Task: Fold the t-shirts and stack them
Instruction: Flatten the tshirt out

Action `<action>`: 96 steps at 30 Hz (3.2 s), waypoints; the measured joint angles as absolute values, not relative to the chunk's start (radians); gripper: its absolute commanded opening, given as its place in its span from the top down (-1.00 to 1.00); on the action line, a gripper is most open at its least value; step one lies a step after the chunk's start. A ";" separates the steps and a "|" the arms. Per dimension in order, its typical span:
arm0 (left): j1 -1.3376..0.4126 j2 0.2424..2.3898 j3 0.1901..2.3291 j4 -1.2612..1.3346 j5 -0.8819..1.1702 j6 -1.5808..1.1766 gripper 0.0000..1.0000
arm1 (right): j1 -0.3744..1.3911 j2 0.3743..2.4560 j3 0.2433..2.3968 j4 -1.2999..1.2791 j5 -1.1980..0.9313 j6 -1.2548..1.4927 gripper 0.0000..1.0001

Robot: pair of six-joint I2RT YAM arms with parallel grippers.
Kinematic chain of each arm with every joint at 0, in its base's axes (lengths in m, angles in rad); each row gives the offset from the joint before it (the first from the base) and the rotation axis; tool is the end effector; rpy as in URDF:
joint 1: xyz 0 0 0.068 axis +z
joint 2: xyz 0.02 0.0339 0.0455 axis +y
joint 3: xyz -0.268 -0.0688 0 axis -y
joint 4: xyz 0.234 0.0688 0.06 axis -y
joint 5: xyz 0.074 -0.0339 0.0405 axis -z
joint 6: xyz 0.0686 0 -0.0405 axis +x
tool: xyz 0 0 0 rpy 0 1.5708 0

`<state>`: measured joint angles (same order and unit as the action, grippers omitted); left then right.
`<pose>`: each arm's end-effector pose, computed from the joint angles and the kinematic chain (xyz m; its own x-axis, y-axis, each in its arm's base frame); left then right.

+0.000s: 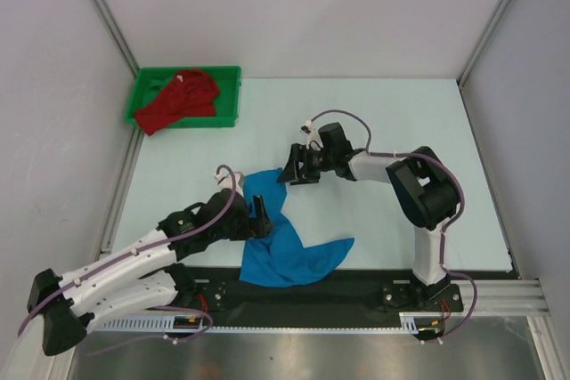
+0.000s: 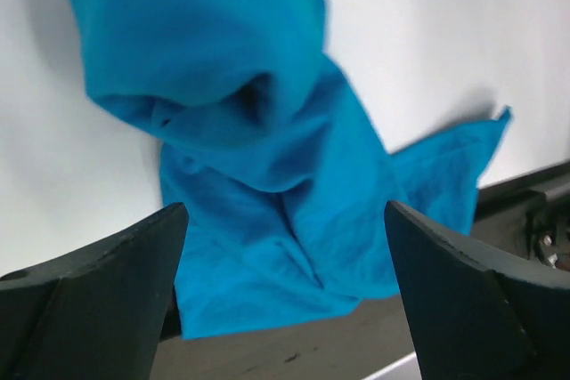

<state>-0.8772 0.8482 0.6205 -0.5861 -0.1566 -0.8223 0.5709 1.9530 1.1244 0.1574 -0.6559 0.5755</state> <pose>0.1243 -0.1328 0.2171 -0.8226 -0.1427 -0.5504 0.1298 0.8953 -0.4260 0.3332 0.2637 0.1504 -0.8908 -0.0595 -0.4505 -0.4116 0.5258 0.7444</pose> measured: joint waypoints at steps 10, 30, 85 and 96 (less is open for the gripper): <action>-0.779 1.026 0.552 -0.419 -0.173 -0.880 -0.51 | 0.563 2.064 1.199 0.155 -0.759 0.539 0.15; -0.780 1.346 1.150 -0.338 0.338 -0.598 0.99 | 0.221 1.363 1.030 0.032 -0.780 0.628 1.00; -0.771 1.340 1.408 -0.310 0.740 -0.757 0.99 | 0.378 0.765 0.807 -0.122 -0.363 0.461 1.00; -0.741 1.320 1.458 -0.168 0.926 -0.815 0.99 | 0.384 0.757 1.355 -0.318 -0.033 0.252 1.00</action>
<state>-0.7414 1.3201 1.4582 -0.1684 0.9257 -0.8154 0.3836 0.7567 1.3552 -0.3180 -0.0330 0.2520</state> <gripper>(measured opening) 0.048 0.022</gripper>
